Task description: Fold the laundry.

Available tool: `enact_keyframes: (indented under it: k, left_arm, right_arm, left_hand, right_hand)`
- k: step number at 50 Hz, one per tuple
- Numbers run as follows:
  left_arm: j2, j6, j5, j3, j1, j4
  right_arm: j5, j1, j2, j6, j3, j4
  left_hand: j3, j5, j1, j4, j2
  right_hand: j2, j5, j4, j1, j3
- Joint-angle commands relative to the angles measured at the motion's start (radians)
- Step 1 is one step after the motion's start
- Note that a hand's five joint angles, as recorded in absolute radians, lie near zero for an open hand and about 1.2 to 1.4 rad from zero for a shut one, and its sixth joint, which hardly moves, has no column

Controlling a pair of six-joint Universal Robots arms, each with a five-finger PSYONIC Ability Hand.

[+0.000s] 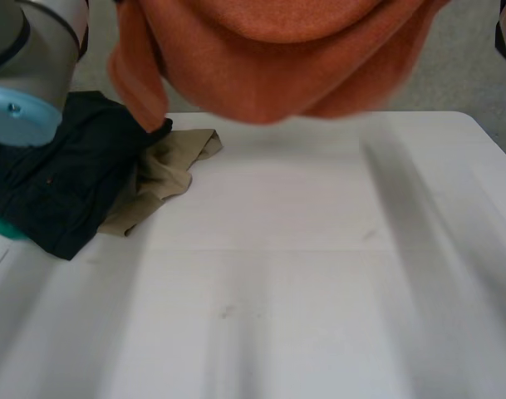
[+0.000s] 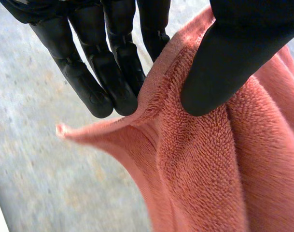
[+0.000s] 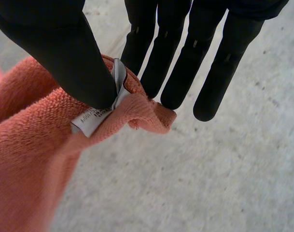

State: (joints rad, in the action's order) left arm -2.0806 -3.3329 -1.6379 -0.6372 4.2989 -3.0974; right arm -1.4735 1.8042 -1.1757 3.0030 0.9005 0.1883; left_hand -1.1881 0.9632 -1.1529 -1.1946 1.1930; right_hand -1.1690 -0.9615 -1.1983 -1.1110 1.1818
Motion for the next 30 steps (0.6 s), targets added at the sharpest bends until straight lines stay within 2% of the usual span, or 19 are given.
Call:
enact_keyframes:
  k: [1, 7, 10, 13, 18, 21, 22, 26, 30]
  left_arm:
    - [0.065, -0.005, -0.010, -0.401, -0.010, -0.053]
    - [0.028, -0.036, 0.007, -0.642, -0.022, -0.101]
    - [-0.025, -0.056, 0.015, -0.705, -0.025, -0.106]
    - [-0.068, -0.072, 0.027, -0.725, -0.028, -0.083]
    - [-0.078, -0.083, 0.090, -0.720, -0.033, 0.037]
    - [-0.062, -0.082, 0.124, -0.704, -0.022, 0.095]
    - [-0.044, -0.080, 0.144, -0.685, -0.009, 0.136]
    - [-0.004, -0.076, 0.182, -0.618, 0.037, 0.218]
    - [-0.007, -0.082, 0.214, -0.526, 0.082, 0.259]
  right_arm:
    - [0.055, -0.003, -0.012, 0.019, 0.188, 0.006]
    - [0.102, -0.006, 0.011, -0.016, 0.409, 0.010]
    - [0.104, -0.009, 0.044, -0.061, 0.475, 0.013]
    - [0.102, -0.014, 0.094, -0.125, 0.538, 0.013]
    - [0.088, -0.019, 0.163, -0.206, 0.574, -0.001]
    - [0.076, -0.019, 0.165, -0.207, 0.581, -0.001]
    - [0.070, -0.019, 0.162, -0.200, 0.586, 0.003]
    - [0.068, -0.016, 0.148, -0.182, 0.597, 0.011]
    - [0.067, -0.012, 0.136, -0.177, 0.612, 0.020]
  left_hand:
    - [-0.208, 0.258, -0.243, -0.202, 0.203]
    - [-0.208, 0.258, -0.243, -0.202, 0.203]
    - [-0.200, 0.250, -0.235, -0.193, 0.195]
    - [-0.100, 0.151, -0.135, -0.094, 0.095]
    - [0.231, -0.181, 0.196, 0.237, -0.236]
    - [0.419, -0.369, 0.384, 0.426, -0.424]
    - [0.548, -0.497, 0.512, 0.554, -0.553]
    - [0.789, -0.739, 0.754, 0.796, -0.794]
    - [0.869, -0.818, 0.834, 0.875, -0.874]
  right_hand:
    - [-0.227, -0.260, -0.198, -0.285, 0.214]
    - [-0.227, -0.260, -0.198, -0.285, 0.214]
    - [-0.227, -0.260, -0.198, -0.285, 0.214]
    - [-0.227, -0.260, -0.198, -0.285, 0.214]
    - [-0.227, -0.260, -0.198, -0.285, 0.214]
    - [-0.227, -0.260, -0.198, -0.285, 0.214]
    - [-0.227, -0.260, -0.198, -0.285, 0.214]
    - [-0.227, -0.260, -0.198, -0.285, 0.214]
    - [-0.227, -0.260, -0.198, -0.285, 0.214]
